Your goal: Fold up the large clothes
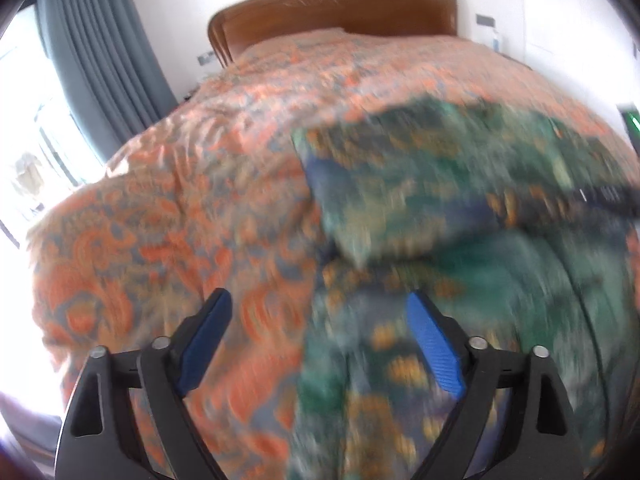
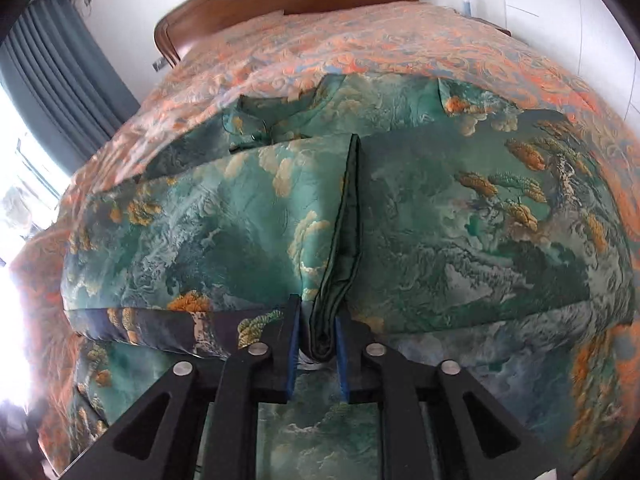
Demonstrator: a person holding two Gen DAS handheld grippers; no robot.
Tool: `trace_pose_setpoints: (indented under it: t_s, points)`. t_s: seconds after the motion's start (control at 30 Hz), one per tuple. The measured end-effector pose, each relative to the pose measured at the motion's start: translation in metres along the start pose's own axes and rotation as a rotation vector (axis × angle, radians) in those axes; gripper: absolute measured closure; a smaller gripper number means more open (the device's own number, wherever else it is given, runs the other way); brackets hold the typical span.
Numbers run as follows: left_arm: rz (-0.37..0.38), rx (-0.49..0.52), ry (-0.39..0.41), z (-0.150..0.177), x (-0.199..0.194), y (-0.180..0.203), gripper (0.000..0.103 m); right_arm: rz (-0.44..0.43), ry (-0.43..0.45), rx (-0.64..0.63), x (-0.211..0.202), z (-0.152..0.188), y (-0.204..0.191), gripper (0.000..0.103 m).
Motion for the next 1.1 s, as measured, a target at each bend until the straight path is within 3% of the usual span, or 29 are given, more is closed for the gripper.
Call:
trace_pose_setpoints:
  t_s: [0.13, 0.33, 0.4, 0.47, 0.63, 0.8, 0.9, 0.97, 1.1]
  points:
    - [-0.027, -0.024, -0.001, -0.044, 0.041, -0.005, 0.01, -0.029, 0.005, -0.007, -0.01, -0.001, -0.002, 0.062]
    - [-0.08, -0.024, -0.043, -0.055, 0.092, 0.0, 0.011, -0.021, 0.142, -0.101, -0.06, -0.019, -0.018, 0.062]
    - [-0.079, 0.01, -0.068, -0.051, 0.102, 0.009, 0.011, -0.081, 0.156, -0.16, -0.064, -0.03, -0.036, 0.062]
    - [-0.101, 0.051, -0.107, -0.043, 0.117, 0.017, 0.011, -0.139, 0.119, -0.203, -0.054, -0.035, -0.052, 0.062]
    - [-0.094, 0.043, -0.19, -0.025, 0.146, 0.018, 0.008, -0.093, -0.091, -0.193, 0.026, -0.015, -0.051, 0.062]
    - [-0.085, 0.099, -0.167, -0.037, 0.134, 0.02, 0.009, -0.086, -0.103, -0.203, 0.033, -0.012, -0.047, 0.062]
    - [-0.026, 0.029, -0.115, -0.067, 0.123, 0.007, 0.008, -0.089, -0.079, -0.211, 0.018, -0.022, -0.05, 0.062]
    - [-0.006, -0.052, -0.104, -0.088, 0.127, -0.003, 0.005, -0.095, -0.006, -0.22, 0.002, -0.037, -0.056, 0.062]
    - [-0.045, -0.185, -0.157, -0.105, 0.17, -0.023, 0.005, -0.113, 0.068, -0.212, 0.0, -0.067, -0.066, 0.062]
Point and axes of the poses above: each gripper's, at about its wrist camera, not at the fingertips, and x roughly the way its jaws point, y to its right, z to its underside, the point moved 6 cm from there along x, roughly the way its jaws point, and after that the axes turned 3 degrees about z, right-handed, at the moved point
